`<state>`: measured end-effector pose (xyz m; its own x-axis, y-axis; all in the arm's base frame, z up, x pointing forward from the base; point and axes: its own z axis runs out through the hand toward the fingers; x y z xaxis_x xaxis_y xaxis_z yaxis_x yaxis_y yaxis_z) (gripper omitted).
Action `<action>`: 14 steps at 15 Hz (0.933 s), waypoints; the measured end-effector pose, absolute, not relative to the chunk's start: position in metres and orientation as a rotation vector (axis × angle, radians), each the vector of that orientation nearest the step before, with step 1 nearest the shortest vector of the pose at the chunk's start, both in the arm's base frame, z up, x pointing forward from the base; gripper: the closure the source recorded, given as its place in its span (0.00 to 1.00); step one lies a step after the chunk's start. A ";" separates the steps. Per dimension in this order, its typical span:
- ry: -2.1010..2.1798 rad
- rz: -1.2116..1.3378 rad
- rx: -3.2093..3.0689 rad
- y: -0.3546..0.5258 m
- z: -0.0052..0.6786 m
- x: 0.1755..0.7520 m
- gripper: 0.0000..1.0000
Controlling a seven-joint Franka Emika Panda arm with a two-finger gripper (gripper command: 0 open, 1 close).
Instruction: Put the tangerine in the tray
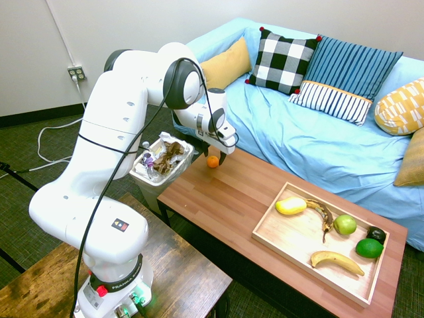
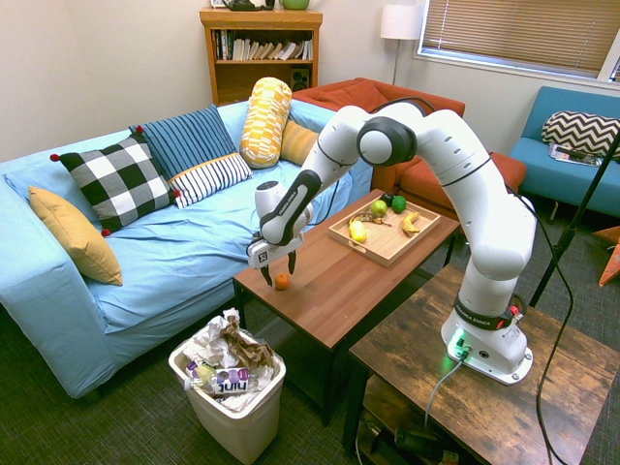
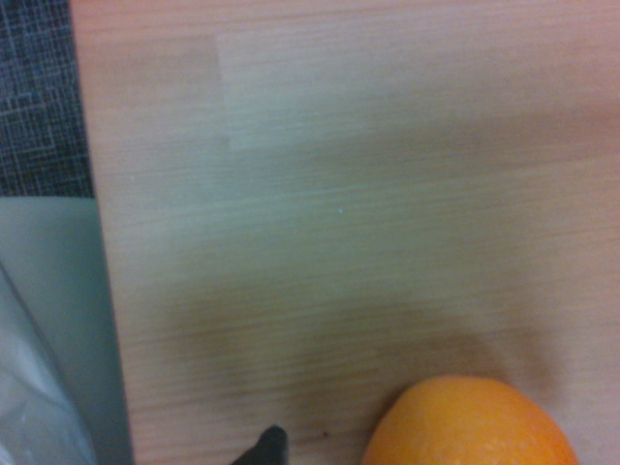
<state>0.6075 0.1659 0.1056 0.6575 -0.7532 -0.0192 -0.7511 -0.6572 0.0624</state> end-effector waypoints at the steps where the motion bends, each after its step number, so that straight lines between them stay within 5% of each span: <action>1: -1.288 -0.077 2.811 0.166 0.101 0.610 1.00; 14: -1.325 -0.158 2.768 0.164 0.106 0.613 1.00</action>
